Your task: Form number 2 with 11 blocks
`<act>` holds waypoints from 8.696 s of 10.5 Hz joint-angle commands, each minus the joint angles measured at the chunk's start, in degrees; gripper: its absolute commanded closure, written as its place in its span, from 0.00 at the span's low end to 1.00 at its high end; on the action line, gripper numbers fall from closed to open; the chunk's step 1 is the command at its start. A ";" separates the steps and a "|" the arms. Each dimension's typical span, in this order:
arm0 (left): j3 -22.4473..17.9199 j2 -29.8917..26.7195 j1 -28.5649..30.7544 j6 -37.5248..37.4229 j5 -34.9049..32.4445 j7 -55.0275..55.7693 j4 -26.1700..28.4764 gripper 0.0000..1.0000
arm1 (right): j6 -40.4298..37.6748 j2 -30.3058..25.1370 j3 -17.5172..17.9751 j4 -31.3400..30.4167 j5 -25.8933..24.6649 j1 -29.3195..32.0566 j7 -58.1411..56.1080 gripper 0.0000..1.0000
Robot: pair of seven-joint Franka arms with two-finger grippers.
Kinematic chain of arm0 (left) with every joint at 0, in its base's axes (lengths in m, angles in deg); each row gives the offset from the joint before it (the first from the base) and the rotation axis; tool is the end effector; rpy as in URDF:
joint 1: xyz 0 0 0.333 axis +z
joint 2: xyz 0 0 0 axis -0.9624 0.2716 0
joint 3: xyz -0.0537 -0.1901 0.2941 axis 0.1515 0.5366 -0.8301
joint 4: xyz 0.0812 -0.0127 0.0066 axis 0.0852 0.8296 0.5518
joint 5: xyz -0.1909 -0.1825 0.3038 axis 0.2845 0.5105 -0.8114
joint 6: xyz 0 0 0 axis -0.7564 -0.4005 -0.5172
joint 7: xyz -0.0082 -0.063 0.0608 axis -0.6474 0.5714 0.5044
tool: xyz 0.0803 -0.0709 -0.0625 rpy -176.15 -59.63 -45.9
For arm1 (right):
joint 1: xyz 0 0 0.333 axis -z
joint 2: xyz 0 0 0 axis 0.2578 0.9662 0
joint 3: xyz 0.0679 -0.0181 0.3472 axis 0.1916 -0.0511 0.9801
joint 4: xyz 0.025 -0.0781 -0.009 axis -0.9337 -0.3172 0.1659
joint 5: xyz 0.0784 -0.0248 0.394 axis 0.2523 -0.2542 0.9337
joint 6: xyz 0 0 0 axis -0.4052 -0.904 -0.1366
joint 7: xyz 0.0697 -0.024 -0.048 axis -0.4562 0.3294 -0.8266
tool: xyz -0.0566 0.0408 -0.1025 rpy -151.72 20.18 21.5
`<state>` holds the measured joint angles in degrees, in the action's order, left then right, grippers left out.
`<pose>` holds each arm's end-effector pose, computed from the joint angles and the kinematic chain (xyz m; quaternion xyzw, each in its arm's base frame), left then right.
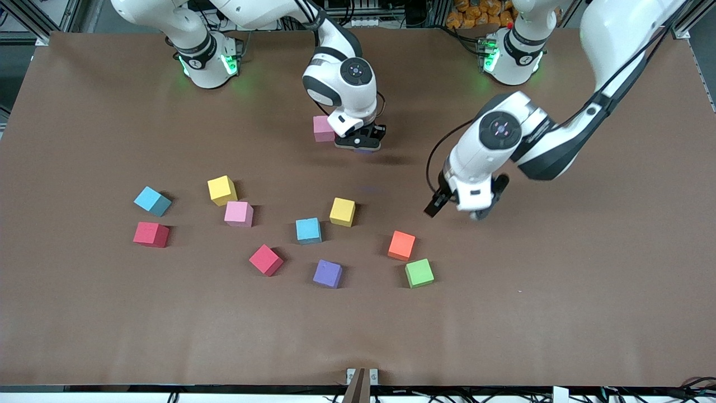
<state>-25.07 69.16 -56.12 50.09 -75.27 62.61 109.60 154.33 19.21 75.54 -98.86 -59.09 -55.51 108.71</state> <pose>0.5852 -0.3314 0.3516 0.9078 0.4162 -0.0264 0.0445 0.3405 0.5499 0.2263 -0.9978 0.0589 0.0271 0.0170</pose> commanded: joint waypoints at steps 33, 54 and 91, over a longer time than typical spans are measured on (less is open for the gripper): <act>-24.17 15.63 -26.65 8.38 5.59 19.69 -17.64 0.00 | -7.52 -2.52 -4.57 -1.53 -9.22 36.44 -53.51 0.00; -24.70 16.06 -25.33 7.20 6.13 9.11 -17.99 0.89 | -7.87 -4.28 -3.78 -4.96 -8.34 37.06 -59.67 0.00; -15.03 13.61 -36.40 -0.88 -0.90 -30.79 -8.42 1.00 | -7.17 -9.11 -6.68 -2.94 8.98 28.79 1.66 1.00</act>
<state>-40.24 84.48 -93.21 47.93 -74.82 30.35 98.37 147.01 10.96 69.17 -101.15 -50.32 -26.55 106.67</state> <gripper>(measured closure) 0.388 0.458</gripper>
